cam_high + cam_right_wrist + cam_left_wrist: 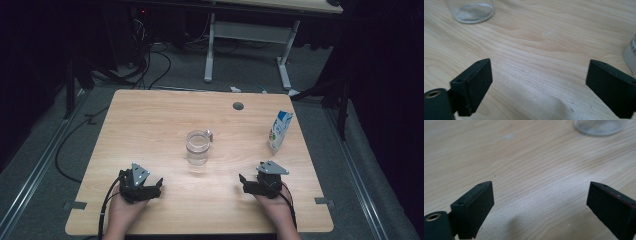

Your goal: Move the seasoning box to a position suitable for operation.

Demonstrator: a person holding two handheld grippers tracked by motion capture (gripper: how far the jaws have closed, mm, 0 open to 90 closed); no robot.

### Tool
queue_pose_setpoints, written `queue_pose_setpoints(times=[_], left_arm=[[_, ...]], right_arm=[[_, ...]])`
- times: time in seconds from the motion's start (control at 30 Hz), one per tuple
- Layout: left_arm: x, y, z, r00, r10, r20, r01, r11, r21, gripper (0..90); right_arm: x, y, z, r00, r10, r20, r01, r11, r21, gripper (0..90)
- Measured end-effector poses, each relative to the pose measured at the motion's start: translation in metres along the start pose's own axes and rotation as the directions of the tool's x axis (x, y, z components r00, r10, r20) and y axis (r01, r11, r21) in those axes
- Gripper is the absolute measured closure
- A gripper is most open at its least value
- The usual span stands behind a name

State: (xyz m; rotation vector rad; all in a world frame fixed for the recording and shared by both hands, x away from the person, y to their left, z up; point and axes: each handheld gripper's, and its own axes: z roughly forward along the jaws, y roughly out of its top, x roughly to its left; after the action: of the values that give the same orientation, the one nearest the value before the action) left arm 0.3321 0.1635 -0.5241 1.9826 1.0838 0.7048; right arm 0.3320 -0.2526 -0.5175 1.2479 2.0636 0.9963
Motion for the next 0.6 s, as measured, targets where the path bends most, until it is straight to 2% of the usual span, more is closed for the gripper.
queue_pose_setpoints(times=[0.03, 0.07, 0.13, 0.2, 0.27, 0.3, 0.37, 0.5, 0.53, 0.6], left_arm=[[0.001, 0.002, -0.004, 0.9995, -0.016, 0.025, 0.017, 0.9998, -0.014, 9.9], [0.001, 0.002, -0.004, 0.9995, -0.016, 0.025, 0.017, 0.9998, -0.014, 10.9], [0.006, 0.000, -0.013, 0.9967, -0.063, 0.050, 0.066, 0.9964, -0.054, 15.8], [0.011, -0.004, -0.015, 0.9908, -0.108, 0.082, 0.113, 0.9916, -0.062, 18.7], [0.013, -0.005, -0.016, 0.9893, -0.115, 0.089, 0.121, 0.9908, -0.062, 22.3], [0.016, -0.006, -0.017, 0.9877, -0.125, 0.094, 0.130, 0.9902, -0.052, 23.6], [0.018, -0.006, -0.017, 0.9843, -0.141, 0.106, 0.147, 0.9879, -0.049, 25.6], [0.017, -0.004, -0.016, 0.9862, -0.132, 0.100, 0.136, 0.9904, -0.028, 28.4], [0.015, -0.002, -0.014, 0.9904, -0.116, 0.075, 0.117, 0.9931, -0.006, 28.8], [0.014, 0.001, -0.013, 0.9918, -0.110, 0.065, 0.110, 0.9939, 0.005, 29.9]], right_arm=[[-0.001, -0.001, -0.001, 1.0000, -0.004, -0.004, 0.004, 1.000, 0.001, 4.9], [-0.001, -0.002, -0.001, 0.9999, -0.002, -0.011, 0.002, 1.000, -0.001, 4.6], [-0.003, -0.004, -0.002, 0.9991, 0.009, -0.041, -0.009, 1.000, 0.002, 6.1], [-0.004, -0.005, -0.004, 0.9983, 0.031, -0.048, -0.032, 0.999, -0.012, 14.1], [-0.004, -0.006, -0.006, 0.9980, 0.039, -0.050, -0.040, 0.999, -0.025, 17.2], [-0.004, -0.006, -0.009, 0.9967, 0.046, -0.067, -0.049, 0.998, -0.046, 20.6], [-0.004, -0.006, -0.011, 0.9965, 0.044, -0.071, -0.048, 0.997, -0.054, 27.0], [-0.004, -0.007, -0.012, 0.9947, 0.060, -0.084, -0.066, 0.996, -0.062, 31.7], [-0.004, -0.009, -0.011, 0.9931, 0.073, -0.092, -0.078, 0.996, -0.051, 34.2], [-0.005, -0.009, -0.011, 0.9907, 0.084, -0.107, -0.089, 0.995, -0.042, 35.3]])
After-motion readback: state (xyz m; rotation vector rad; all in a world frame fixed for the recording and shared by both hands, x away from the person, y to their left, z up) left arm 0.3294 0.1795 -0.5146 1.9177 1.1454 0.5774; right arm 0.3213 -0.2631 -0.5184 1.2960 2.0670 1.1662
